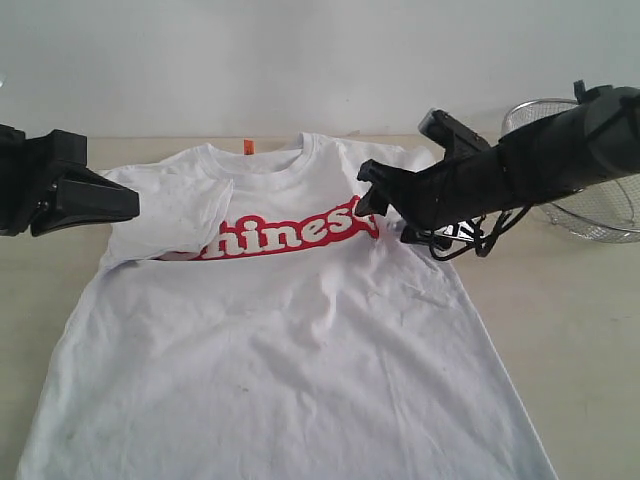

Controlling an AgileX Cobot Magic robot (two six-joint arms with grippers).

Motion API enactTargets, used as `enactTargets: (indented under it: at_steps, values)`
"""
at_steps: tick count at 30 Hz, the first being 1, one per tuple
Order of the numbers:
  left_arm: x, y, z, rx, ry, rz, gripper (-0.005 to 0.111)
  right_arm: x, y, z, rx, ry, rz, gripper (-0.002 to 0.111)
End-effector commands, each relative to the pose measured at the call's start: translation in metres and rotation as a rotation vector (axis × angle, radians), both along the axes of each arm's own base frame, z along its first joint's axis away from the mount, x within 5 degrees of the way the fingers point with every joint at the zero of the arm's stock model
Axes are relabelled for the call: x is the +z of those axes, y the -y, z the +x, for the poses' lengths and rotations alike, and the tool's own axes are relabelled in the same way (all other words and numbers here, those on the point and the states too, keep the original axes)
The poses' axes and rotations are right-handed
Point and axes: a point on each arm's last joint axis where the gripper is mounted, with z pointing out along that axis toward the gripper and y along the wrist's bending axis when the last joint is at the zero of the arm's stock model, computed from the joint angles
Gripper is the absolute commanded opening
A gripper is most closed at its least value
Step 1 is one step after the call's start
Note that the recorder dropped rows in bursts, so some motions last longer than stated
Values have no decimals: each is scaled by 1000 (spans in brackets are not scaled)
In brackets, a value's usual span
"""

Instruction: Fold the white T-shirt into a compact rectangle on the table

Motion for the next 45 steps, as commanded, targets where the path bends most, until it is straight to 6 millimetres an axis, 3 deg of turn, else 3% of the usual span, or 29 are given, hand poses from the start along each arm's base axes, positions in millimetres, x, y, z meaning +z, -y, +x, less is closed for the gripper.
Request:
enactTargets:
  at_steps: [1,6,10,13,27,45]
  values:
    - [0,1,-2,-16,6,10,5,10,3,0,4,7,30,63]
    - [0,1,-2,-16,6,10,5,26,38,2,-102,-33,164,63]
    - [0,1,-2,-16,6,10,5,26,76,1,-183,-96,228,61]
    - [0,1,-2,-16,6,10,5,23,91,0,-237,-138,255,59]
    - [0,1,-2,-14,7,11,5,-18,94,1,-321,-274,323,59]
    - [0,1,-2,-15,10,14,5,-52,104,9,-495,-281,327,59]
